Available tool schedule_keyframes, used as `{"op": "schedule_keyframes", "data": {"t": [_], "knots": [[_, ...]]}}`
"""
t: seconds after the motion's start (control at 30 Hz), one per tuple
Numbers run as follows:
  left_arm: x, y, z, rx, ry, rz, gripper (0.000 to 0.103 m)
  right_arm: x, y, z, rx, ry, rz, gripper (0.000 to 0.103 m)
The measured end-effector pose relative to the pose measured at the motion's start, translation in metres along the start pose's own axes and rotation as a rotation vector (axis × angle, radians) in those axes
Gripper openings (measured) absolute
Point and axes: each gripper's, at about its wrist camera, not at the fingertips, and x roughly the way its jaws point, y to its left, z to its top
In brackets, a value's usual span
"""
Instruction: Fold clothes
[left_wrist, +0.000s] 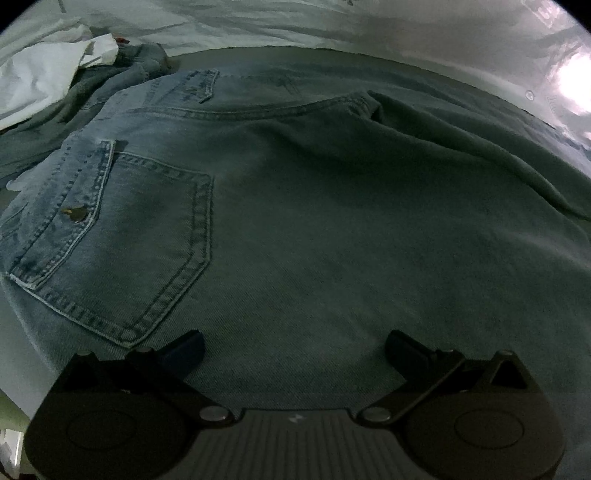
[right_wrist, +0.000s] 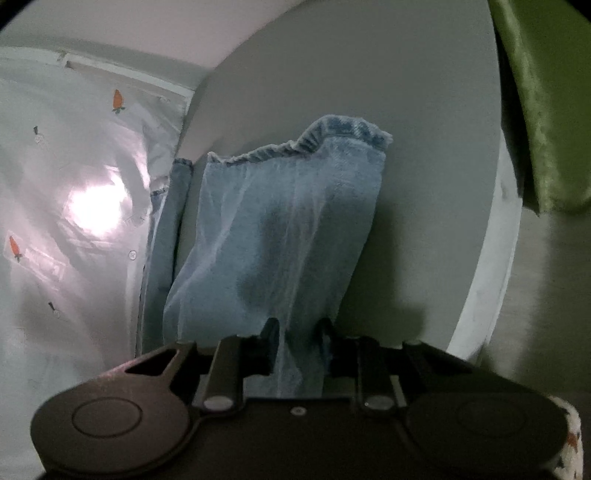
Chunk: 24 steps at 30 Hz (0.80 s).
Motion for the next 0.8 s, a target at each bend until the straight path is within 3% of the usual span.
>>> {"op": "schedule_keyframes", "data": {"t": [0.07, 0.13, 0.23, 0.33, 0.4, 0.43, 0.5, 0.6, 0.8], "knots": [[0.0, -0.001, 0.0, -0.006, -0.011, 0.005, 0.103, 0.0, -0.005, 0.001, 0.056, 0.001, 0.009, 0.025], [-0.001, -0.001, -0.001, -0.01, -0.016, 0.005, 0.103, 0.001, -0.009, 0.001, 0.102, 0.002, 0.015, 0.016], [-0.001, 0.004, 0.001, -0.006, -0.017, -0.014, 0.103, 0.001, -0.007, 0.0, 0.093, 0.003, -0.008, 0.012], [-0.005, 0.022, 0.002, -0.046, -0.025, -0.087, 0.101, 0.001, 0.003, -0.001, 0.049, -0.007, -0.057, 0.009], [-0.008, 0.04, 0.004, -0.112, -0.026, -0.144, 0.092, 0.001, 0.013, -0.007, -0.001, -0.035, -0.102, 0.009], [-0.011, 0.052, 0.007, -0.163, -0.025, -0.162, 0.082, 0.001, 0.019, -0.01, -0.038, -0.047, -0.126, 0.009], [-0.018, 0.082, 0.011, -0.286, -0.036, -0.163, 0.071, 0.001, 0.024, -0.013, -0.048, -0.065, -0.159, 0.009], [-0.027, 0.132, 0.015, -0.437, -0.074, -0.09, 0.065, 0.001, 0.026, -0.011, -0.046, -0.07, -0.188, 0.009], [-0.033, 0.218, 0.015, -0.611, -0.089, 0.067, 0.067, 0.002, 0.034, -0.015, -0.059, -0.092, -0.244, 0.006]]}}
